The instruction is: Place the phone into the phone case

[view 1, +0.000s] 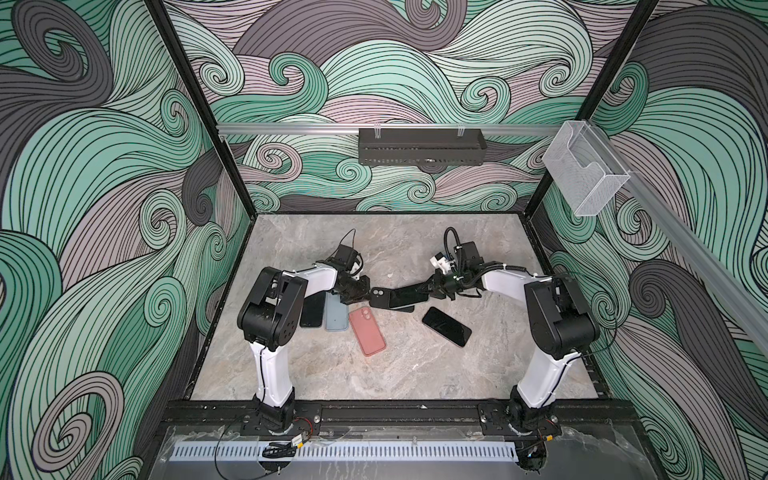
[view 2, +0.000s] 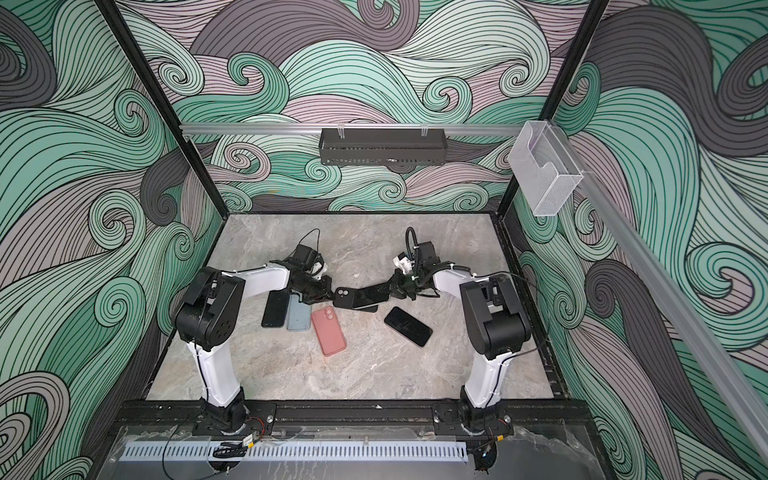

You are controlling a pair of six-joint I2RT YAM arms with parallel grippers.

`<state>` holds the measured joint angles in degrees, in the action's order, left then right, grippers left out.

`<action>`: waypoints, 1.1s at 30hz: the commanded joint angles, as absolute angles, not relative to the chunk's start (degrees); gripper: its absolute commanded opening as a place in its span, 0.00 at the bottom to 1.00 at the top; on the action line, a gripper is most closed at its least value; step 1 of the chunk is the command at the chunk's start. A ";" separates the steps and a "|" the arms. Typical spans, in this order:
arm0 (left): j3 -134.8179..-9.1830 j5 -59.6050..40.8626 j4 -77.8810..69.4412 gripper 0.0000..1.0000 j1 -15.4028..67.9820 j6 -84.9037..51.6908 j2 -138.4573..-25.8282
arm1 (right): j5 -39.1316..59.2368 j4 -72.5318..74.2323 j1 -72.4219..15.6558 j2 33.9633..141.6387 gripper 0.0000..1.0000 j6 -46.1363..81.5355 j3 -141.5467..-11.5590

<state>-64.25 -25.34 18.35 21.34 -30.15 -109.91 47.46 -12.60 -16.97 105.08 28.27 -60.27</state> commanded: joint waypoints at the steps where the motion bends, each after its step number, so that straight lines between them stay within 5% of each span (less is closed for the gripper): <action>1: -62.93 -28.04 19.14 0.00 22.71 -31.16 -110.39 | 40.89 -15.57 -19.44 106.24 0.09 25.26 -59.39; 33: -59.74 -28.83 16.44 0.00 23.64 -33.44 -105.96 | 31.92 -26.28 -23.33 110.87 0.35 25.84 -66.74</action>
<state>-60.14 -26.61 16.23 22.70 -32.60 -107.37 36.16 -21.10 -22.57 109.45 27.07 -65.34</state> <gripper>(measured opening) 0.045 0.349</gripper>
